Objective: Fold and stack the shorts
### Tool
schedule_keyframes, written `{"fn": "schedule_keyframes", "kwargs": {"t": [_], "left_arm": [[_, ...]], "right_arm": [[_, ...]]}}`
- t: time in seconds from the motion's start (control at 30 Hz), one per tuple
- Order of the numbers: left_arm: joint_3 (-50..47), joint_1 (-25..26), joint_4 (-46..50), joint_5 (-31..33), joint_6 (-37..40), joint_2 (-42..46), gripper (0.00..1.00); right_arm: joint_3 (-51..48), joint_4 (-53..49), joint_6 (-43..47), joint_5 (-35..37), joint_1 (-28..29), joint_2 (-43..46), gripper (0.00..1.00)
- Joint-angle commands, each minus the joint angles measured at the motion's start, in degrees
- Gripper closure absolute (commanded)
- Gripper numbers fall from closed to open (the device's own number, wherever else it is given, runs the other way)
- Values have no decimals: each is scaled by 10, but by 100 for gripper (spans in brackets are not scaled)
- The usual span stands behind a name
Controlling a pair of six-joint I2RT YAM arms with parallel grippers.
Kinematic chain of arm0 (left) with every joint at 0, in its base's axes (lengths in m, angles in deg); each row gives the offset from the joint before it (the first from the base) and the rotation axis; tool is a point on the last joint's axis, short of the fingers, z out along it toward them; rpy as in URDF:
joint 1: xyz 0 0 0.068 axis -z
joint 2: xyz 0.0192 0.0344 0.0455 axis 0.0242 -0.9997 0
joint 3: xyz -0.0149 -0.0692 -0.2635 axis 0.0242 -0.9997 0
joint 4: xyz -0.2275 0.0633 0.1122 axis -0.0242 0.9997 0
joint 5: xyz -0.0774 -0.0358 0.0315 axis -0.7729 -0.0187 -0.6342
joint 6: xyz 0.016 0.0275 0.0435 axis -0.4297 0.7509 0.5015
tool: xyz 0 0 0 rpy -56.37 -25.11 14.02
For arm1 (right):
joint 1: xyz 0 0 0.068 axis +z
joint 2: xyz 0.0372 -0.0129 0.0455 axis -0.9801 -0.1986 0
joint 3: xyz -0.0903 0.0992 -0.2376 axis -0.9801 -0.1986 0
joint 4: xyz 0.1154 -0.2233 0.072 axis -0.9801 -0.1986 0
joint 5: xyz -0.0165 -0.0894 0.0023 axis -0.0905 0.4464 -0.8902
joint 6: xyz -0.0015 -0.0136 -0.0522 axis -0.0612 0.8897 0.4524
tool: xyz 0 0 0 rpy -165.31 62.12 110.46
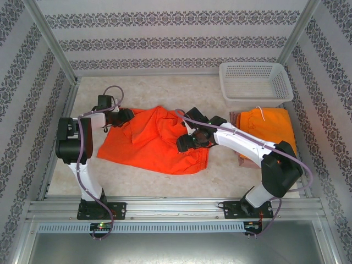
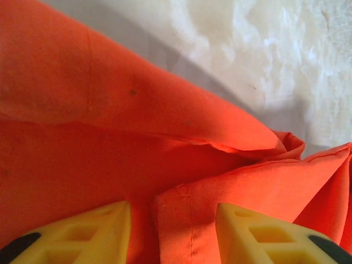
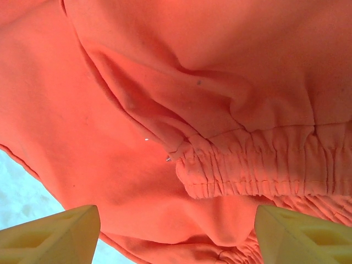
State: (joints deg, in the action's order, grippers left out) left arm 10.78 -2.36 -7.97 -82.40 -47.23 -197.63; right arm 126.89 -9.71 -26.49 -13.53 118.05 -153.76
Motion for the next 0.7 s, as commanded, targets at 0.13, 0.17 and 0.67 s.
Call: {"fn": "schedule_keyframes", "kwargs": {"t": [0.13,0.17,0.67], "left_arm": [[27,16,-9,-5,-12,-10,77],[29,17,-9,-5,-13,-9,83],[49,17,14,14,-2,103,100]], "right_arm": [[-20,22,-10,-3,-6,15,26],[-21,24,-11,-4,-5,15,25],[81,-76,79,139,57,-78,33]]}}
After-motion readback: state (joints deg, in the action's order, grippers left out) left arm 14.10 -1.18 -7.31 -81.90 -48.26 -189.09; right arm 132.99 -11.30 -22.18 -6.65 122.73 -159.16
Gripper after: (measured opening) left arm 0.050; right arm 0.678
